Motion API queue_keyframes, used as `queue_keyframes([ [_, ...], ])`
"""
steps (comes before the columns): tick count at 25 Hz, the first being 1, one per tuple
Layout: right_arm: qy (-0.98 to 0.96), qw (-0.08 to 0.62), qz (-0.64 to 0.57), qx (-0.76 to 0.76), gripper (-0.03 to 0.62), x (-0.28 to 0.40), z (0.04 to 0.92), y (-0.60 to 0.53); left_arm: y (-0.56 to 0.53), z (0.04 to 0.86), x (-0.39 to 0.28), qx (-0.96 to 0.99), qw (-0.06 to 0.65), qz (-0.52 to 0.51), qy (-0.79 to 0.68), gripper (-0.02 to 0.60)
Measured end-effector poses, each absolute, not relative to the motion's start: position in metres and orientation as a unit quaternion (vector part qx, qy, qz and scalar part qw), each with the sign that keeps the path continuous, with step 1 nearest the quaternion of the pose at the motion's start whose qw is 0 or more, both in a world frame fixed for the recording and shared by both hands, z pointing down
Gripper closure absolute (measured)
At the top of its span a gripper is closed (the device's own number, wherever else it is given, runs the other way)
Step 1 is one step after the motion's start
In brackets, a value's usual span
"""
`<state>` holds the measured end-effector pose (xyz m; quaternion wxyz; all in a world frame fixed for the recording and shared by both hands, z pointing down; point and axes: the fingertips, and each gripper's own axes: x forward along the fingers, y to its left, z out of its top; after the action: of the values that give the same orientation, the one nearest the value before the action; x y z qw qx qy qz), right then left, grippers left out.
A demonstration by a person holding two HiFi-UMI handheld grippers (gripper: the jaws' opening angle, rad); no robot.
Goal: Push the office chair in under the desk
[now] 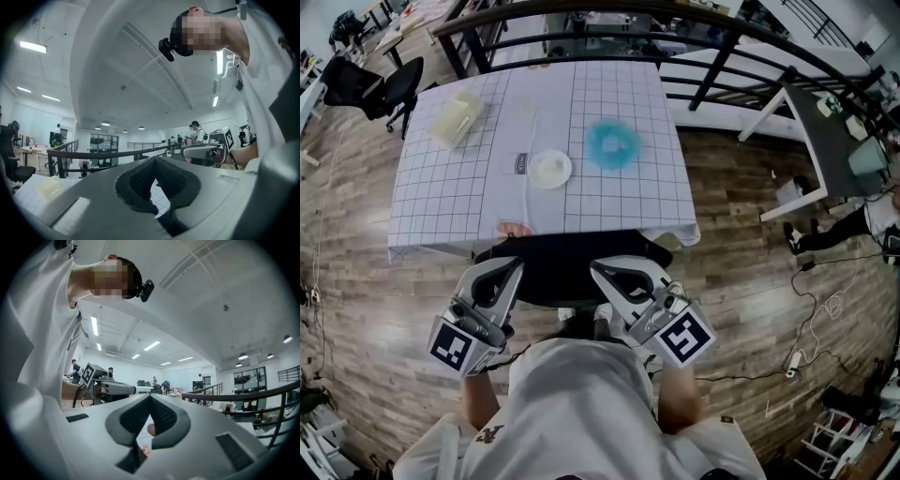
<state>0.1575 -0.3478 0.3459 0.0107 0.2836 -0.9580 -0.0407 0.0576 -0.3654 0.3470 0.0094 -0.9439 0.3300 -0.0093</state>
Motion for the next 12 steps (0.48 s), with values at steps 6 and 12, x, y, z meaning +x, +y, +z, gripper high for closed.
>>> queue_keyframes([
  [6,-0.958,0.016,-0.036,0.285,0.591,0.1574,0.3462,-0.3493,-0.3668,0.345,0.0589,-0.945,0.009,-0.008,0.328,0.58],
  [12,-0.958,0.015,-0.038,0.285,0.591,0.1575,0.348,-0.3488,-0.3659,0.3459,0.0591,-0.946,0.008,-0.004,0.325,0.58],
])
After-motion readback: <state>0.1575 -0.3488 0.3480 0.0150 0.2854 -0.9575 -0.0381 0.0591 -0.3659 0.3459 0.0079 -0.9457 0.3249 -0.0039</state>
